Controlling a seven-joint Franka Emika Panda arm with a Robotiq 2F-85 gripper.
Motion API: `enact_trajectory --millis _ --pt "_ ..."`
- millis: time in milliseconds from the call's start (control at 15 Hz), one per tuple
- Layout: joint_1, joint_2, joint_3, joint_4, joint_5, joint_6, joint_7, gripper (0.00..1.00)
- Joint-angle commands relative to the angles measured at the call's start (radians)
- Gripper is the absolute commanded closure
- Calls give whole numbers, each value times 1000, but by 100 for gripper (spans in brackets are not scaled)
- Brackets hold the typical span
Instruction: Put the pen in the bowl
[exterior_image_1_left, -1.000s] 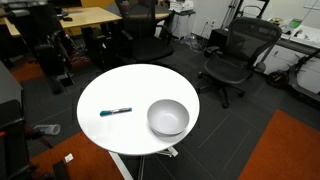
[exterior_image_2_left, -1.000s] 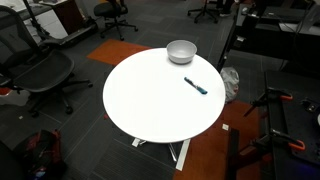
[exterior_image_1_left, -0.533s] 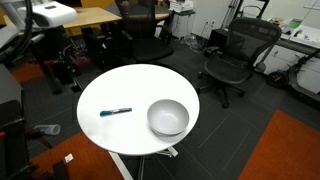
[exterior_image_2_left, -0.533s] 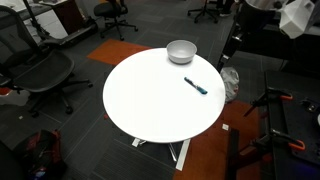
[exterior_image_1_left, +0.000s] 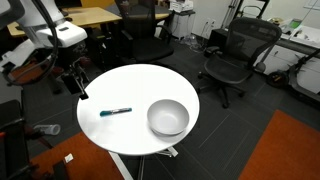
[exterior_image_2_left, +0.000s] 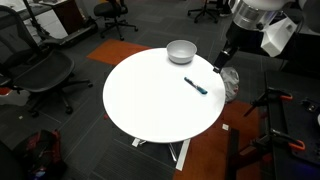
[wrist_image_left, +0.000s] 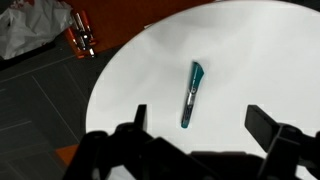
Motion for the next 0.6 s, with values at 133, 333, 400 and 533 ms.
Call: enact_trajectory --millis 133,333,400,533 --pt "-1 155 -15 54 -47 100 86 0" --pt "26 227 -50 80 -58 151 112 0" --pt "39 250 -65 92 -64 160 124 0" --pt "71 298 -102 119 -73 172 141 0"
